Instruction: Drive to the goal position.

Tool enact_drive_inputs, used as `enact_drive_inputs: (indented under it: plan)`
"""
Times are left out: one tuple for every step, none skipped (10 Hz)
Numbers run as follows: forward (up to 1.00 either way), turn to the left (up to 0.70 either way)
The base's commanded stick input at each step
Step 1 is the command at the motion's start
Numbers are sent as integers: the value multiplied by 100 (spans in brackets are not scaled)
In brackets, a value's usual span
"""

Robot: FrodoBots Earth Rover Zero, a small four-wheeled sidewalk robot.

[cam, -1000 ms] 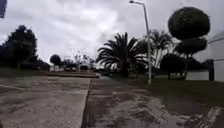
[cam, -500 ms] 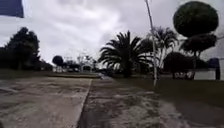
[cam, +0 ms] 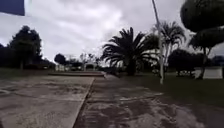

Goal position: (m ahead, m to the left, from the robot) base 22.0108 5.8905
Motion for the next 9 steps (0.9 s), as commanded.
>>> enact_drive_inputs:
  plan:
    - [70,-35]
    - [70,-24]
    - [70,0]
    - [70,0]
    - [70,0]
    - [70,0]
    - [70,0]
    - [70,0]
    - [70,0]
